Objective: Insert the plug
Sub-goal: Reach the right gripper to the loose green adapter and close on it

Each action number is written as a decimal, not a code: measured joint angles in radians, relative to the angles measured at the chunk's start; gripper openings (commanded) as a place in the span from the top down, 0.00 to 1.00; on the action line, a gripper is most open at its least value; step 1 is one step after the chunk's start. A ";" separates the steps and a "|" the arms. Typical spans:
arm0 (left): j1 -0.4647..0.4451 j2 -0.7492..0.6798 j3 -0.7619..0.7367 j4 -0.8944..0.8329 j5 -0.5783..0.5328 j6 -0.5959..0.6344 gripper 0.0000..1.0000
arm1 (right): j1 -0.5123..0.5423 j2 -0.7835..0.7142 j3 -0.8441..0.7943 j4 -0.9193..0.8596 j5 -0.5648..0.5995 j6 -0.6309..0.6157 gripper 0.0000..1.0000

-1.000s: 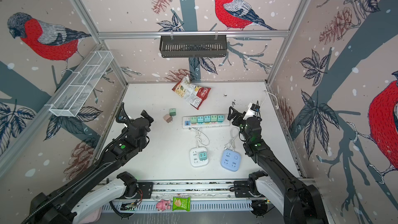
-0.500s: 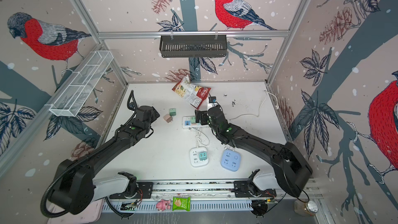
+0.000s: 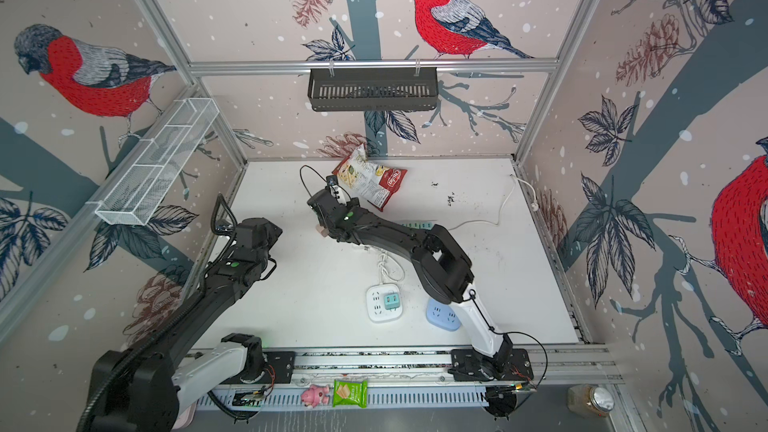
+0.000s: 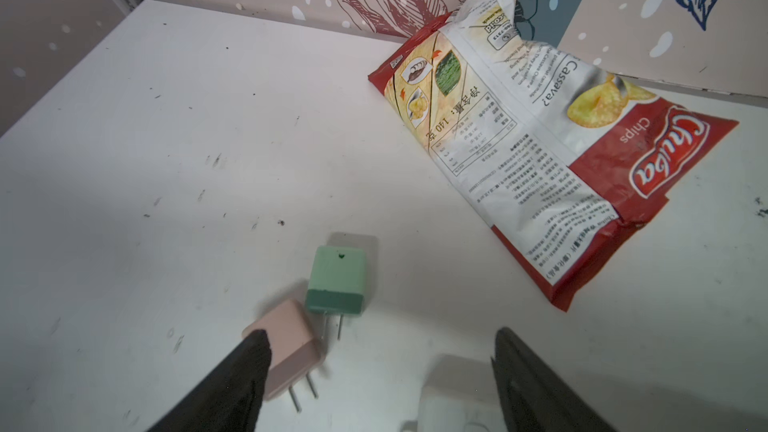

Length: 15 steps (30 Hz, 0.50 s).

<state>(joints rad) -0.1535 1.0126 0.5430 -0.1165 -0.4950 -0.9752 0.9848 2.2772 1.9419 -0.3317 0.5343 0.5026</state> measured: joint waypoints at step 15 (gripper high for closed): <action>0.008 -0.193 -0.106 0.006 -0.033 -0.097 0.04 | -0.056 0.228 0.268 -0.093 -0.072 -0.012 0.12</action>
<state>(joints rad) -0.1452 0.8192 0.4370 -0.1104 -0.5282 -1.0725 0.9291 2.5053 2.2097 -0.4252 0.4618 0.4908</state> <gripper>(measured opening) 0.963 0.877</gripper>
